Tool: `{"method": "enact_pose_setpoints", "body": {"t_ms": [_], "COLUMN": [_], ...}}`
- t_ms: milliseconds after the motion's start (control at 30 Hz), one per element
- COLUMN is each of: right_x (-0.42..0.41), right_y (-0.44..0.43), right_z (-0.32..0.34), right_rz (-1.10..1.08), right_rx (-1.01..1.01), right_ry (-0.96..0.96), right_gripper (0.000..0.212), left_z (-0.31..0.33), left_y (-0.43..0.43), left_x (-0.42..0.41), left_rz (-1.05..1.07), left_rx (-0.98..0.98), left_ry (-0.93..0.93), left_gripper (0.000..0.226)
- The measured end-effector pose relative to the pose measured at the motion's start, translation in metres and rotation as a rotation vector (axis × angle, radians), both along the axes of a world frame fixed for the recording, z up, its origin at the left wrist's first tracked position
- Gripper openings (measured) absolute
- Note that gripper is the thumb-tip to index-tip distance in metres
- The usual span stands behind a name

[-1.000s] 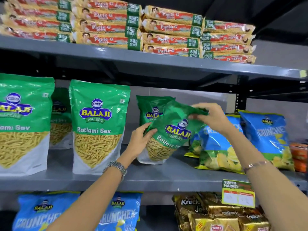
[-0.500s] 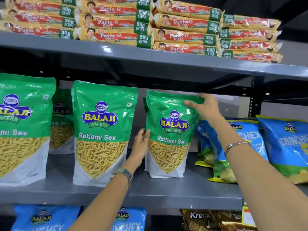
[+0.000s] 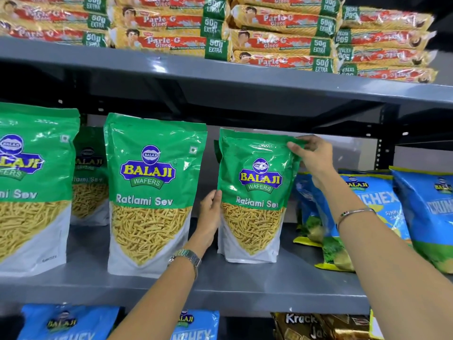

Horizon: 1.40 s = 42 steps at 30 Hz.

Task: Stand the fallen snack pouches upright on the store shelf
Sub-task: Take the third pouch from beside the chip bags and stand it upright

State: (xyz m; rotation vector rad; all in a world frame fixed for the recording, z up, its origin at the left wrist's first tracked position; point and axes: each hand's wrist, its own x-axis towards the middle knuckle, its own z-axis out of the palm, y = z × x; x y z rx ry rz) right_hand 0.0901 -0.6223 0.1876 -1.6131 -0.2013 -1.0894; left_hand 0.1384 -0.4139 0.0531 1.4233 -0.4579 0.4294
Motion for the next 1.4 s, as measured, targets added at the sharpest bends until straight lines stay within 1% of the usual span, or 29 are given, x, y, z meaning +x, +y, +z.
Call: {"method": "enact_pose_setpoints", "body": {"t_ms": [133, 167, 233, 267, 333, 400, 433, 500, 533, 633, 733, 833, 933, 967, 1067, 1100, 1133, 1233, 1300, 1400], "right_x": [0.005, 0.006, 0.008, 0.009, 0.009, 0.009, 0.009, 0.008, 0.008, 0.004, 0.001, -0.001, -0.003, -0.004, -0.009, -0.012, -0.015, -0.024, -0.029, -0.039], "right_y": [0.002, 0.002, 0.002, 0.001, -0.003, -0.008, -0.010, -0.010, -0.009, -0.006, -0.001, 0.001, 0.000, 0.000, -0.004, -0.005, -0.006, -0.009, -0.011, -0.012], "right_z": [0.000, -0.004, -0.019, -0.031, -0.060, -0.093, -0.106, -0.127, -0.134, -0.144, -0.147, -0.148, -0.149, -0.150, -0.150, -0.150, -0.150, -0.151, -0.152, -0.153], "right_rz": [-0.046, -0.042, 0.008, 0.076, 0.249, 0.337, 0.373, 0.453, 0.481, 0.522, 0.569, 0.556, 0.538, 0.535, 0.536, 0.535, 0.532, 0.516, 0.501, 0.501], "right_rx": [0.044, 0.073, 0.116, 0.135, 0.133, 0.036, -0.007, -0.047, -0.064, -0.133, -0.135, -0.106, -0.093, -0.092, -0.086, -0.088, -0.092, -0.099, -0.095, -0.099], "right_ry": [-0.068, -0.091, -0.081, -0.039, 0.104, 0.264, 0.327, 0.428, 0.471, 0.554, 0.554, 0.549, 0.563, 0.567, 0.581, 0.586, 0.592, 0.598, 0.598, 0.594], "right_gripper": [0.024, 0.029, 0.051, 0.065, 0.086, 0.094, 0.092, 0.089, 0.089, 0.081, 0.069, 0.061, 0.058, 0.059, 0.062, 0.062, 0.063, 0.072, 0.077, 0.075], "left_z": [0.001, 0.001, -0.002, -0.005, -0.012, -0.019, -0.021, -0.025, -0.027, -0.030, -0.030, -0.029, -0.031, -0.032, -0.032, -0.032, -0.032, -0.034, -0.035, -0.036], "left_y": [-0.003, -0.003, -0.003, -0.002, 0.001, 0.005, 0.006, 0.009, 0.009, 0.011, 0.013, 0.014, 0.013, 0.013, 0.012, 0.011, 0.011, 0.009, 0.009, 0.009], "left_x": [-0.002, -0.002, -0.002, -0.003, -0.005, -0.008, -0.009, -0.010, -0.010, -0.011, -0.012, -0.014, -0.017, -0.018, -0.026, -0.028, -0.030, -0.037, -0.045, -0.055], "left_rz": [-0.016, -0.027, -0.039, -0.044, -0.080, -0.126, -0.145, -0.175, -0.195, -0.245, -0.238, -0.235, -0.216, -0.212, -0.211, -0.212, -0.210, -0.204, -0.215, -0.208], "left_rx": [-0.037, -0.046, -0.047, -0.045, -0.044, -0.017, 0.030, 0.181, 0.236, 0.251, 0.257, 0.257, 0.255, 0.252, 0.257, 0.255, 0.254, 0.265, 0.266, 0.272], "left_ry": [0.032, 0.045, 0.067, 0.069, 0.056, 0.051, 0.060, 0.088, 0.096, 0.079, 0.081, 0.071, 0.063, 0.055, 0.028, 0.025, 0.025, 0.033, 0.023, 0.008], "left_gripper": [0.029, 0.030, 0.036, 0.041, 0.048, 0.057, 0.065, 0.091, 0.099, 0.101, 0.112, 0.108, 0.111, 0.109, 0.090, 0.087, 0.089, 0.107, 0.107, 0.105]}}
